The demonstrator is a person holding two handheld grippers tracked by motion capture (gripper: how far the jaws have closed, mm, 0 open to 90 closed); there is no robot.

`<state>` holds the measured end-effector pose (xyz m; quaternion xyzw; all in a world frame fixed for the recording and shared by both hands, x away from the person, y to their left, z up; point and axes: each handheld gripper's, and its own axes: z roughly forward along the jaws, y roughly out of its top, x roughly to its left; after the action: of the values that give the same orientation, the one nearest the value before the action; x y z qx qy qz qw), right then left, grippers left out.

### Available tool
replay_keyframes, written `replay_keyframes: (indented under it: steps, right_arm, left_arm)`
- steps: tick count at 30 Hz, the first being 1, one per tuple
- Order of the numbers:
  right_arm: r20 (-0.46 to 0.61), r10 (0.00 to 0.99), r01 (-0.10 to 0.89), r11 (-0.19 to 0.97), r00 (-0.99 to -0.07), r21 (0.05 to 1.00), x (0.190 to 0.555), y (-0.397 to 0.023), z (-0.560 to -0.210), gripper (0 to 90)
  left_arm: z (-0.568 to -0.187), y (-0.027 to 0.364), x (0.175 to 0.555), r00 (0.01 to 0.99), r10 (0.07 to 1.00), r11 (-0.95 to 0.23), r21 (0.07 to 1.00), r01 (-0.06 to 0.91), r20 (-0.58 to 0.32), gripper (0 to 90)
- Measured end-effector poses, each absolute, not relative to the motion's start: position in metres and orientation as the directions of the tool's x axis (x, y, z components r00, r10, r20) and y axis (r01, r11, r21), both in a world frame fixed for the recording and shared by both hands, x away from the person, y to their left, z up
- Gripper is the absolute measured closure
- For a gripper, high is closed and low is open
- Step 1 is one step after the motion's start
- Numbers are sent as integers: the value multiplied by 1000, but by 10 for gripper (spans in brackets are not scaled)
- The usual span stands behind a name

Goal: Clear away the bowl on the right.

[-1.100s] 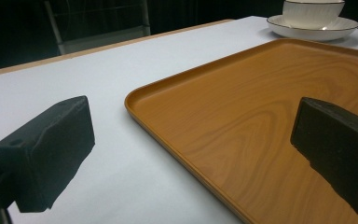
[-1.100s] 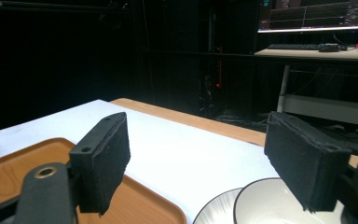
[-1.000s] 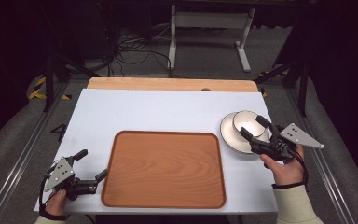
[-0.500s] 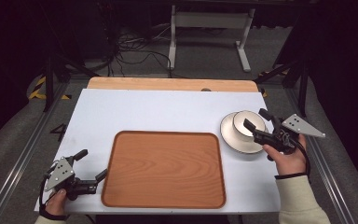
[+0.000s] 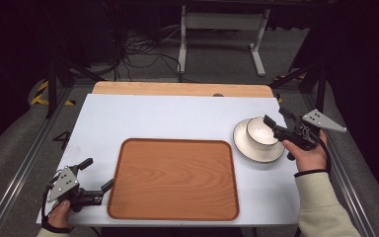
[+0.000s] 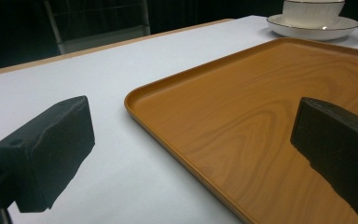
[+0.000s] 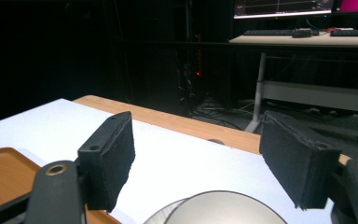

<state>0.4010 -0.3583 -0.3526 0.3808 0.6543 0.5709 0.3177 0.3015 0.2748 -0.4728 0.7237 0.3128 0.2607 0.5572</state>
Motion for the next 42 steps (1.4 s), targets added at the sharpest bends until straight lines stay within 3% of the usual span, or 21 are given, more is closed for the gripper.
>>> replay_keyframes:
  steps: [13, 18, 24, 29, 42]
  right_arm:
    - [34, 873, 165, 53, -487, 985, 421, -372, -352, 267]
    - [60, 872, 194, 40, -485, 980, 424, -374, -352, 305]
    - [42, 890, 271, 93, -453, 958, 427, -381, -356, 384]
    - [28, 910, 386, 147, -413, 911, 434, -383, -364, 392]
    - [27, 954, 578, 157, -298, 801, 447, -391, -381, 519]
  left_arm:
    - [-473, 275, 302, 669, 743, -184, 969, 163, 29, 2]
    - [-473, 275, 302, 670, 742, -183, 970, 160, 29, 2]
    - [-473, 275, 302, 669, 742, -184, 969, 162, 29, 2]
    - [-473, 275, 301, 671, 741, -185, 970, 158, 32, 2]
    - [-473, 275, 301, 670, 742, -188, 970, 157, 35, 2]
